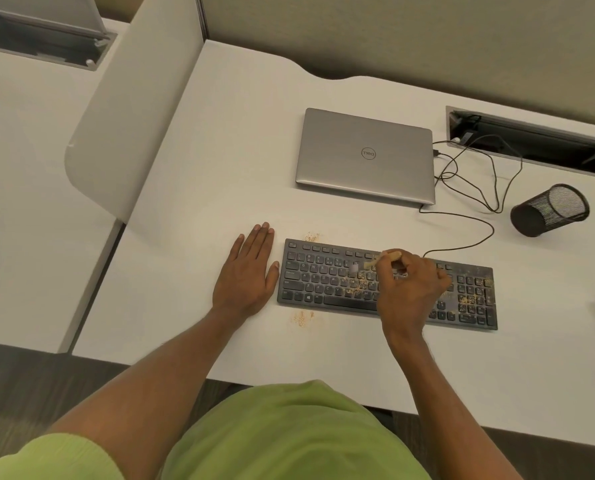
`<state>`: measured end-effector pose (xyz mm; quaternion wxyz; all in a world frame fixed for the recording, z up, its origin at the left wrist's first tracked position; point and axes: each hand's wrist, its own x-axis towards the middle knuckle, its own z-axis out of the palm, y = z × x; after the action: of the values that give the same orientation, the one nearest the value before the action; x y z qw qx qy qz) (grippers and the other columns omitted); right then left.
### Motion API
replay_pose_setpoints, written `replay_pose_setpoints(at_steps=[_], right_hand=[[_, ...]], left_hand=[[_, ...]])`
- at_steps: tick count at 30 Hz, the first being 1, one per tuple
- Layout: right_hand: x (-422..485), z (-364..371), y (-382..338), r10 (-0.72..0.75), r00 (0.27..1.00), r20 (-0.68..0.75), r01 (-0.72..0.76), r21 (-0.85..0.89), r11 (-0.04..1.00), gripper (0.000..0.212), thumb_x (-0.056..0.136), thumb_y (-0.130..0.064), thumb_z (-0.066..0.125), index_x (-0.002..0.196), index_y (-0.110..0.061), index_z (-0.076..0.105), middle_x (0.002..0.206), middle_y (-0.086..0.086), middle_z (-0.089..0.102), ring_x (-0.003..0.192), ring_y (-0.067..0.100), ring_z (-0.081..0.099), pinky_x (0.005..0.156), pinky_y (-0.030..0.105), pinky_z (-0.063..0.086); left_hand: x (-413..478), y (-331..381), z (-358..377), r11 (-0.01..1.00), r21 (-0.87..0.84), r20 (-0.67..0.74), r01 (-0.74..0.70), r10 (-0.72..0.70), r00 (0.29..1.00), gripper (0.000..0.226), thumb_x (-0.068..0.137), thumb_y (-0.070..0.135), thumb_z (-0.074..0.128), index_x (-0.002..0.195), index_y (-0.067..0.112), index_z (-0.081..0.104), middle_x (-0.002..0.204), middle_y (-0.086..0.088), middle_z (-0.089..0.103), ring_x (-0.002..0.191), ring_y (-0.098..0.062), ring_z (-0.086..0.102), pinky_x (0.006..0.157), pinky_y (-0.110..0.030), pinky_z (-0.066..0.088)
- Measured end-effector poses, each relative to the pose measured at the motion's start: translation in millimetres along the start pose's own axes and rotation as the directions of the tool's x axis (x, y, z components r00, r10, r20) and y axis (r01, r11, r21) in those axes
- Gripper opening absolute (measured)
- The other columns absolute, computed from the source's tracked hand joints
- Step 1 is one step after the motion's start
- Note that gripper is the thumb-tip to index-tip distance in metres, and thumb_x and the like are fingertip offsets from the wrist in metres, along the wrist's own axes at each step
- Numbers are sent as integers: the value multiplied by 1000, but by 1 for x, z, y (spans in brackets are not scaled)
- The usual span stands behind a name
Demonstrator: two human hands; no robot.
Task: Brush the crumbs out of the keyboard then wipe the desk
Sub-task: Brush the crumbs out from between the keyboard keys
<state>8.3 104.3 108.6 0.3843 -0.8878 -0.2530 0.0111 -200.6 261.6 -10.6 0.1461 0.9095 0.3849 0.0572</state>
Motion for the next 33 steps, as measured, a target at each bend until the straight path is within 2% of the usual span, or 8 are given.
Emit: replay_pose_setpoints(at_steps=[5,9,13,17,22,25,29,33], right_hand=[[-1,3,2,-24,1000,-6,24,-14,1000,13,100,-30,67,98,-26,79,77,-17,59,89,-5,40,101,55,34],[-5,4,9,-33,999,41,34,-27,999,13,98,-27,68,88,-26,75,76,-11,65,85,7,46,100,58,34],[-8,-1,4,-64,998,6,64,-4,998,14,96,-20,69,84,-26,73,72,-17,59,83,1,44,97,54,34],[-8,-1,0,-69,998,-13,69,4,998,8,98,-26,70,99,-24,78,85,-17,61,95,-8,42,99,52,32],[-9,-2,8,-73,996,47,75,-31,997,13,98,-24,67,87,-26,75,76,-11,64,86,17,54,100,48,30],[-6,-6,6,-54,999,6,54,-35,998,14,98,-24,66,86,-26,74,76,-12,63,84,12,51,99,50,32],[-4,-6,5,-54,998,-30,53,-40,998,13,99,-29,68,103,-23,79,86,-13,64,92,-1,40,101,52,32],[-3,-2,15,-37,999,13,38,-55,998,18,99,-34,64,96,-25,79,80,-5,68,92,12,48,100,52,32]], left_hand=[[-1,-1,1,1000,-4,8,0,0,1000,69,111,42,27,172,14,12,180,-1,9,166,-12,2,135,-39,5],[0,-1,1,1000,-4,7,0,0,1000,69,111,43,26,172,14,12,180,-1,9,166,-12,2,135,-38,4],[0,-1,1,1000,-4,14,0,0,1000,69,111,43,25,172,14,11,180,-1,8,166,-12,1,135,-39,5],[0,-1,1,1000,-5,14,-1,2,1000,69,110,43,24,172,13,12,180,-2,9,166,-12,3,135,-41,8],[0,-1,2,1000,-3,7,-4,4,1000,69,110,42,25,172,13,13,179,-2,10,166,-12,4,135,-42,10],[0,-1,2,1000,-4,7,-4,4,1000,69,111,42,25,172,13,12,180,-1,9,166,-12,2,135,-40,7],[0,-1,2,1000,1,3,-4,4,1000,69,111,42,26,172,13,12,179,-2,9,166,-12,3,135,-40,6],[0,-1,2,1000,-4,-1,-7,7,1000,69,111,41,28,172,13,13,179,-2,10,166,-12,4,135,-41,8]])
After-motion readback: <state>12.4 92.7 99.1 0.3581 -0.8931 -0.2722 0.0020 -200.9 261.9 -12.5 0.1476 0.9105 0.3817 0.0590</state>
